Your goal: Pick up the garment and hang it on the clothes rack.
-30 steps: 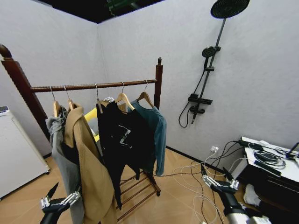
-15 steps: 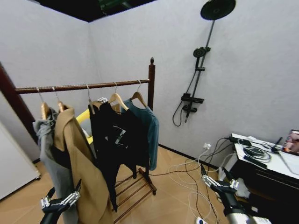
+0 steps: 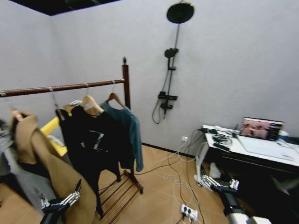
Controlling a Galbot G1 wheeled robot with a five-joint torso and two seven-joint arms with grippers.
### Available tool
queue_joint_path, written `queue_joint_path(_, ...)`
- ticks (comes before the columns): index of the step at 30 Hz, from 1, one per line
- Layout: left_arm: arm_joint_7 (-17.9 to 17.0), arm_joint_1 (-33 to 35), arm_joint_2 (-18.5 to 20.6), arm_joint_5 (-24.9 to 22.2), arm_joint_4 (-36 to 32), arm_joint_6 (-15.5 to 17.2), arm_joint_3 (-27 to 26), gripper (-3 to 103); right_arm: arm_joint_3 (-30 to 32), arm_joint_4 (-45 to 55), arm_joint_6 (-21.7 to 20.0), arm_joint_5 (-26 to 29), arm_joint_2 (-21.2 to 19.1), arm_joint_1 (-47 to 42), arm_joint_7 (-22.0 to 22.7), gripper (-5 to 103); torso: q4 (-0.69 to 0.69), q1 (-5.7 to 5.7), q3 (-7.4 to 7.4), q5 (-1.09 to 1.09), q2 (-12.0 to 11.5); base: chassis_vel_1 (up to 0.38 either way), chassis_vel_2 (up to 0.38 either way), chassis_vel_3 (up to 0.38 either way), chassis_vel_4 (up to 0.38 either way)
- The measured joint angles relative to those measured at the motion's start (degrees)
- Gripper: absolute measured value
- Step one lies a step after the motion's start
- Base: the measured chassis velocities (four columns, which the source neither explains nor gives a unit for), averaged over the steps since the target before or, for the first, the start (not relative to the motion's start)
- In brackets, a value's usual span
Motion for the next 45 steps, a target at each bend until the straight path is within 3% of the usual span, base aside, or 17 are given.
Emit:
queue_joint_path(22, 0.0, 0.0, 0.0, 0.0, 0.0, 0.0, 0.0, 100, 0.0, 0.0, 0.0, 0.0, 0.0, 0.0, 0.0, 100, -0.01, 0.00, 0.00, 0.00, 0.0, -0.110, -0.118, -0.113, -0.109)
queue_joint_path(45, 0.0, 0.0, 0.0, 0.0, 0.0, 0.0, 0.0, 100, 0.0, 0.0, 0.0, 0.0, 0.0, 0.0, 0.0, 100, -0.01, 0.00, 0.00, 0.02, 0.0, -0.088, -0.108, 0.096, 0.103)
